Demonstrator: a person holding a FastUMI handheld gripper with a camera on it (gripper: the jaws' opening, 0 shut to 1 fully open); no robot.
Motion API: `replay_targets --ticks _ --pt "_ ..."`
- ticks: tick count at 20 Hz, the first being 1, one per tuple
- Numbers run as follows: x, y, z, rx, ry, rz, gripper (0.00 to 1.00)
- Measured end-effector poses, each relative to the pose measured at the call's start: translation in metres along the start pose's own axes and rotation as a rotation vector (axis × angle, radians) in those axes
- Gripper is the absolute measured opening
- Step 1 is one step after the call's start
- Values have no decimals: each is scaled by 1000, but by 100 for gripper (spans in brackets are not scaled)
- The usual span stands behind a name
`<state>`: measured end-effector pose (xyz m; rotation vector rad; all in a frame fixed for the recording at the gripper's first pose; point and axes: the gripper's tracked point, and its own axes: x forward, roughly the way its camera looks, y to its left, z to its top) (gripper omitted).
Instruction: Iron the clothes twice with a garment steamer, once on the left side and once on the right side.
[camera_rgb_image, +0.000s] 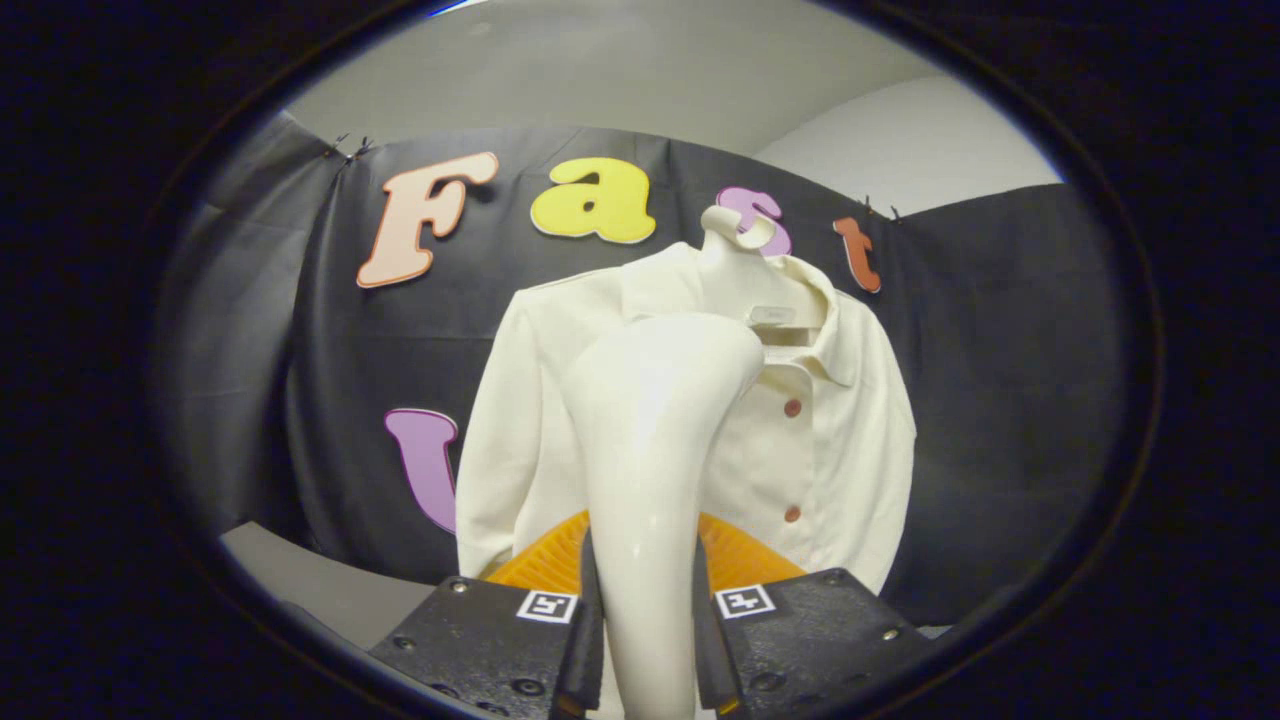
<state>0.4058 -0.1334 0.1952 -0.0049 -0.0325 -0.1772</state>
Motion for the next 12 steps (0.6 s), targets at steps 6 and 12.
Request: replay_targets --ticks 6,12 --pt "-14 11 -48 -19 84 36 36" --pt "-28 1 -101 7 106 8 36"
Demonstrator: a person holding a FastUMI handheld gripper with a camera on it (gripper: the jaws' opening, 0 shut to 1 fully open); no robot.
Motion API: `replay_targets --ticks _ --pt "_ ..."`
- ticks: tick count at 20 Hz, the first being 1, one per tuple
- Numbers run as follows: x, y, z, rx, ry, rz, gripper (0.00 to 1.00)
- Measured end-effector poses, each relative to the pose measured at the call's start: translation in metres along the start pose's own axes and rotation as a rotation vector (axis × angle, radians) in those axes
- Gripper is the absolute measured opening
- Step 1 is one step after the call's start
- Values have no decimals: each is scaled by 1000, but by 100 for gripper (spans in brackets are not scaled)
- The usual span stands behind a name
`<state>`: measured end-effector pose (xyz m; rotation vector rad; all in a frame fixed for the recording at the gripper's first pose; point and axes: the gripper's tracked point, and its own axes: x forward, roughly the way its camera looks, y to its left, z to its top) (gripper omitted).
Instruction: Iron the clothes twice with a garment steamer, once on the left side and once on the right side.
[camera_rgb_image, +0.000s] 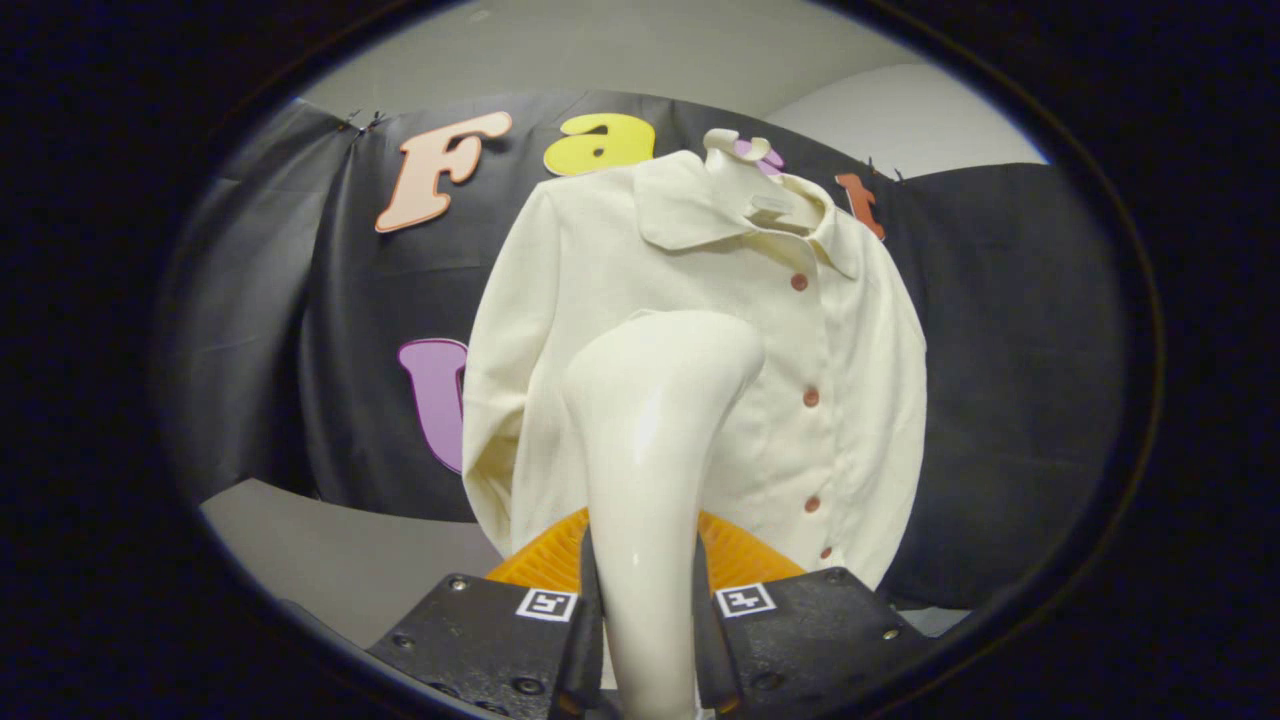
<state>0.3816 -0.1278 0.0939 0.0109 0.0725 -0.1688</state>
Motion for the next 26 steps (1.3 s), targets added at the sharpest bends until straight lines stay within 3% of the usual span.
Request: replay_targets --ticks 11,18,26 --pt "-14 -6 -113 3 62 8 37" --pt "-25 -8 -222 13 122 48 37" --pt "-29 -15 -293 35 165 57 37"
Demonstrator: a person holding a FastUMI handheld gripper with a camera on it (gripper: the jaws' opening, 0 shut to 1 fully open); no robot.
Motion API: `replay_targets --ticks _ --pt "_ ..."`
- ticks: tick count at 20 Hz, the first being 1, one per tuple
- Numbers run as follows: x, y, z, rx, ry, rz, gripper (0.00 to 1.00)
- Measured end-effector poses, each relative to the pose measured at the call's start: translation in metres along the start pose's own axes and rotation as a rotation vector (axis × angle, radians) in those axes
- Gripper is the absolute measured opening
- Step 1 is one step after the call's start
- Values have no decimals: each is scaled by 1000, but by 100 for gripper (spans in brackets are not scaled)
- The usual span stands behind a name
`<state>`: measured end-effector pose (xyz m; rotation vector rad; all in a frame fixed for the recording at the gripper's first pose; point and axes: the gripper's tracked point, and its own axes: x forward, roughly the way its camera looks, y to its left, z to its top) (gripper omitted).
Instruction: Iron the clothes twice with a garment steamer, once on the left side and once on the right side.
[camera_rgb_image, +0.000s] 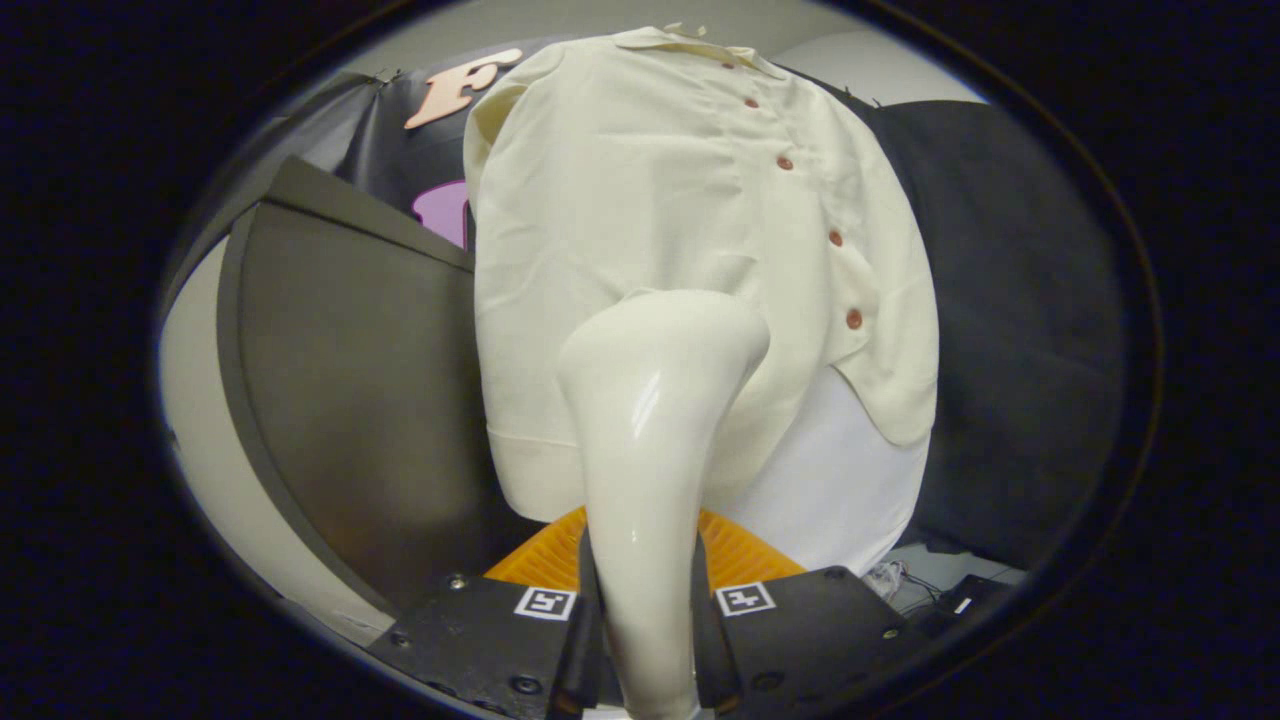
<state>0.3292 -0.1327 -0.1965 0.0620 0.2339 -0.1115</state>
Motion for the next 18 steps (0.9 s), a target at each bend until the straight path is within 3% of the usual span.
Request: replay_targets --ticks 7,11,14,18 --pt "1 6 -51 35 41 8 37" --pt "-24 15 -77 9 95 13 37" --pt "-46 18 -66 -22 100 18 37" --pt "-72 19 -8 -18 36 14 37"
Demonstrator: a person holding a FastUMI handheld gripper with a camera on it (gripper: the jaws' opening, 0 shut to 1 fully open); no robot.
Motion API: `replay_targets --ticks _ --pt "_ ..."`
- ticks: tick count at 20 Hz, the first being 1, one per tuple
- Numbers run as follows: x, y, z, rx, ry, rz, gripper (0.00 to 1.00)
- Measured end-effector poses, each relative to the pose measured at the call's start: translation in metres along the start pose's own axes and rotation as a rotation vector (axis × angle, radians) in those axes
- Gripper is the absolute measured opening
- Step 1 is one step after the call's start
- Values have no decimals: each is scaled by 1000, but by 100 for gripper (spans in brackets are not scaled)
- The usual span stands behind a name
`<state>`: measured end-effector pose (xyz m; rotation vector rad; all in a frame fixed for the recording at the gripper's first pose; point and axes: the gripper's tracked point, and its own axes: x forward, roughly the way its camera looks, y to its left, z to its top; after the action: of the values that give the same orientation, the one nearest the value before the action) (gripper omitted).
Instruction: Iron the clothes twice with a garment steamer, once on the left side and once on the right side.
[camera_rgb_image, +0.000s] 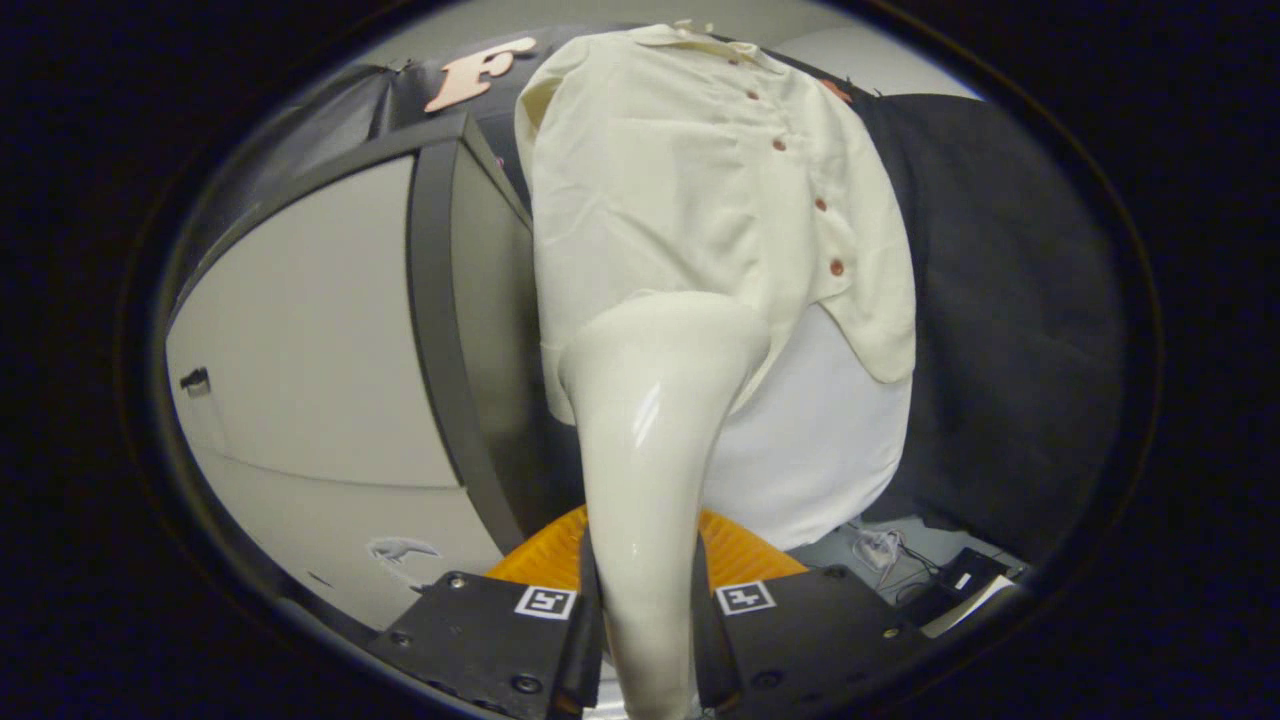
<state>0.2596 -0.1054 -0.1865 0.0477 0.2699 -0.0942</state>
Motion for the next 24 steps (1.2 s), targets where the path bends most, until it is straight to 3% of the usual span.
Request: replay_targets --ticks 9,16,24 --pt "-40 -33 183 -26 -169 -53 36" --pt "-59 -99 322 -31 -303 -134 36" --pt "9 -166 376 -39 -318 -102 36"
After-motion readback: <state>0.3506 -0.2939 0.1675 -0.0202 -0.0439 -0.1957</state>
